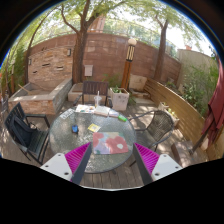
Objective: Arrange mouse
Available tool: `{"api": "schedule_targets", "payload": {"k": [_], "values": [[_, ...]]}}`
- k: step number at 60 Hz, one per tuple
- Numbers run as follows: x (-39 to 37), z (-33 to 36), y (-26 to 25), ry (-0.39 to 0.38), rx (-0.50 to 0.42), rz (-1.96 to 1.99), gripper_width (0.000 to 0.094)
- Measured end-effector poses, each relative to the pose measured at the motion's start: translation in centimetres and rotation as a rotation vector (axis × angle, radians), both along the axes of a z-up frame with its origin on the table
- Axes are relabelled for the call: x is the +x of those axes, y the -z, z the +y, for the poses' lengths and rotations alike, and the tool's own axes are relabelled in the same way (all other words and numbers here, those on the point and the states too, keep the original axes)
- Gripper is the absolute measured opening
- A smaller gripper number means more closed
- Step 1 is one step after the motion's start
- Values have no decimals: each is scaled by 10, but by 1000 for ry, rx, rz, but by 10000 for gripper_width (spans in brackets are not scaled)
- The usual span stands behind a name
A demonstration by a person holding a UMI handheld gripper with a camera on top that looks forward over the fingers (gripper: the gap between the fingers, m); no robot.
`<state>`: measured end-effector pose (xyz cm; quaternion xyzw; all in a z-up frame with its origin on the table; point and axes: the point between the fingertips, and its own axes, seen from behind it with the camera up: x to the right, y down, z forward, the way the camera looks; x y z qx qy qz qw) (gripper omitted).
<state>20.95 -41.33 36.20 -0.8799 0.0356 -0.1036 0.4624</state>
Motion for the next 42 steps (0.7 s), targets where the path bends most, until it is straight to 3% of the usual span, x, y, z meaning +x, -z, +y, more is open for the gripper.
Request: {"api": "schedule_targets", "payload": {"k": [11,28,42], "values": [[-2,3,40,-2,-56,19,849],[-52,21,182,-74,-222,86,850],[-133,141,271,-204,-207,134,853]]}}
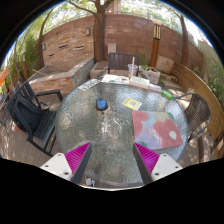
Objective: Arrange mouse
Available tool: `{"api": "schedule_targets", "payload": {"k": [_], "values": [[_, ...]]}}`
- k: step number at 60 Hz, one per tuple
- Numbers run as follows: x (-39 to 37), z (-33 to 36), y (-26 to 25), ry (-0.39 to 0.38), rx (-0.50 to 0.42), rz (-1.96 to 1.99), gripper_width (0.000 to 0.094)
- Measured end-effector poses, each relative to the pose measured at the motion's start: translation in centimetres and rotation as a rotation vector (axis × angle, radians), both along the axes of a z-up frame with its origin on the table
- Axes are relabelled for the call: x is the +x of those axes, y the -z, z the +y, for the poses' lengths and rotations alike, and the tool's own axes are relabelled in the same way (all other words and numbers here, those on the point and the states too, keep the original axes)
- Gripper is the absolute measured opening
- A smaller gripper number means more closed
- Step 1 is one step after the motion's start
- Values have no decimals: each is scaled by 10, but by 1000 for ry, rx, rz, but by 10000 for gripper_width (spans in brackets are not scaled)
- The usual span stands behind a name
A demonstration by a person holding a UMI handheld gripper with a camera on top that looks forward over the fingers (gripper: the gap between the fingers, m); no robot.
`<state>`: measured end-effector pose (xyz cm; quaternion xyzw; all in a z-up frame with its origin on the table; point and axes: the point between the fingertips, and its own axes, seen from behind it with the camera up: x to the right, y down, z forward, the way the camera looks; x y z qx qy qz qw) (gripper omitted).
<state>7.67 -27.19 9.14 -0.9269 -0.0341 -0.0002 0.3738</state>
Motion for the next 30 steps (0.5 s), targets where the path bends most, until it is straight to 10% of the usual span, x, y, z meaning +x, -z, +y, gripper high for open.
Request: {"api": "schedule_targets", "payload": {"k": [22,30], "values": [[-67,253,84,-4,67,18,834],[-69,283,107,-17,22,6,680]]}}
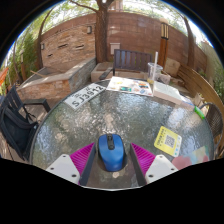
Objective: Arrange mouse
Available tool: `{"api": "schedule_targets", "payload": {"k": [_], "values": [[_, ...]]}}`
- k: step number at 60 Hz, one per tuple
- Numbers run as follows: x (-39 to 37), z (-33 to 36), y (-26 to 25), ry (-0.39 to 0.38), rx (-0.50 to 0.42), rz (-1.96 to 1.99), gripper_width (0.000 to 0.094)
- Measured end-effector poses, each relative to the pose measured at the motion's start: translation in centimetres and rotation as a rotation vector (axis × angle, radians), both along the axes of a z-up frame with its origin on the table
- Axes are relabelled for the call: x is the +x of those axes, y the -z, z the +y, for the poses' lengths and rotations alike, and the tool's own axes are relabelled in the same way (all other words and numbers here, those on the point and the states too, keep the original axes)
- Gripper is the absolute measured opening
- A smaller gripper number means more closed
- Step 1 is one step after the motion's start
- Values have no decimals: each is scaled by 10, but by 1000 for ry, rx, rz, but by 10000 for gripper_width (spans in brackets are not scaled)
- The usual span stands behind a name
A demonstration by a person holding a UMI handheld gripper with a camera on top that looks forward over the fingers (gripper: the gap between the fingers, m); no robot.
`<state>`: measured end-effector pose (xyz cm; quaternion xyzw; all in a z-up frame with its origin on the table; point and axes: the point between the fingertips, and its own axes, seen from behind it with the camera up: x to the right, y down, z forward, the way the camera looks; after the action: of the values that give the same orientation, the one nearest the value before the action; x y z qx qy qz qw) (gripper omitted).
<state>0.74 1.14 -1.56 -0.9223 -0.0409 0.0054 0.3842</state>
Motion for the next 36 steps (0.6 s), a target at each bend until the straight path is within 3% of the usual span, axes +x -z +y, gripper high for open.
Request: {"api": "schedule_targets", "payload": {"k": [4,14,21,25,36], "values": [[-3,3,1,-19,6,17,497],[-3,0,0,-48,0,-9,374],[-10,-7,-19,-66,15,20,345],[-17,-10,-60,-91,85,48,344],[10,-30,-241,-109,358,181,347]]}}
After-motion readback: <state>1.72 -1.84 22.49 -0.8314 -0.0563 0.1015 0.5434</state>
